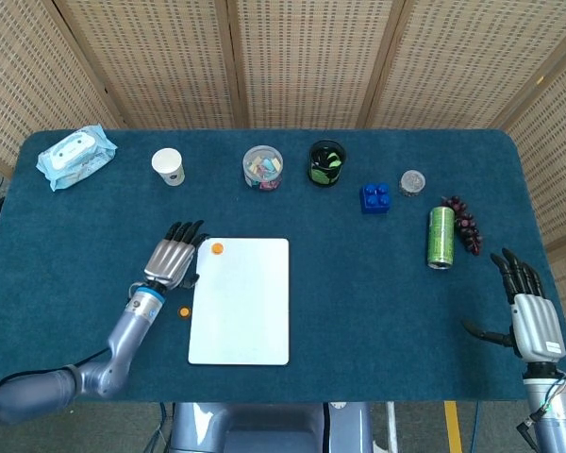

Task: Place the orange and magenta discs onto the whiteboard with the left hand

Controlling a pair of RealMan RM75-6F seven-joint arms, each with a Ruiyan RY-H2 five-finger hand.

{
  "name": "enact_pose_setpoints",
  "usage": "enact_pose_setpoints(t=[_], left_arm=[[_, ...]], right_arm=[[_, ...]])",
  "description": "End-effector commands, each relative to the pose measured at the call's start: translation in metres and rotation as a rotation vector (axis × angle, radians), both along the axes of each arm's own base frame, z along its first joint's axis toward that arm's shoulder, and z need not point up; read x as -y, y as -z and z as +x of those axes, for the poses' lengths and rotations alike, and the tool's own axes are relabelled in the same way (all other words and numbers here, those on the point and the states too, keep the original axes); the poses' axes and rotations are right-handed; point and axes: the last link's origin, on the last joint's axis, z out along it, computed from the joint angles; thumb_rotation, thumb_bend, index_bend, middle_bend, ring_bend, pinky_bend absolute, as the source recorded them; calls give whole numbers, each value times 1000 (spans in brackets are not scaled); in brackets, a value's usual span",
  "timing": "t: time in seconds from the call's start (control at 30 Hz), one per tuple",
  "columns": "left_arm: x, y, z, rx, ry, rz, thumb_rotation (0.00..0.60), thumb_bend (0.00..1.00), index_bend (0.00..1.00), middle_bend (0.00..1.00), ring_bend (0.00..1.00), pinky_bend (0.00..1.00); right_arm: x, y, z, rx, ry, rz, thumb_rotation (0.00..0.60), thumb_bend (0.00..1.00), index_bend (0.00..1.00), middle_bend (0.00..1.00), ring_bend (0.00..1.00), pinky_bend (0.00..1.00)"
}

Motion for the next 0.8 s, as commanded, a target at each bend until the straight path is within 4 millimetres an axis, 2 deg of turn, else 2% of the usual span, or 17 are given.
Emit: enact_pose_setpoints(t=[0.03, 0.13, 0.3, 0.8], left_arm=[[25, -7, -23, 7, 6, -50, 600, 334, 243, 0, 0, 0], [40, -8, -36, 21, 11, -74, 600, 335, 283, 0, 0, 0], [52, -8, -44, 42, 21, -95, 600, 341, 340, 0, 0, 0], [74, -10, -54, 50, 43, -114, 600, 338, 350, 0, 0, 0]], right_arm=[[0, 0, 0, -2, -1, -1, 600, 131, 0, 0, 0, 0], [0, 0, 0, -5, -1, 0, 600, 131, 0, 0, 0, 0], [-1, 0, 1, -5, -1, -2, 600, 131, 0, 0, 0, 0], [-1, 0, 1, -1, 1, 1, 600, 131, 0, 0, 0, 0]])
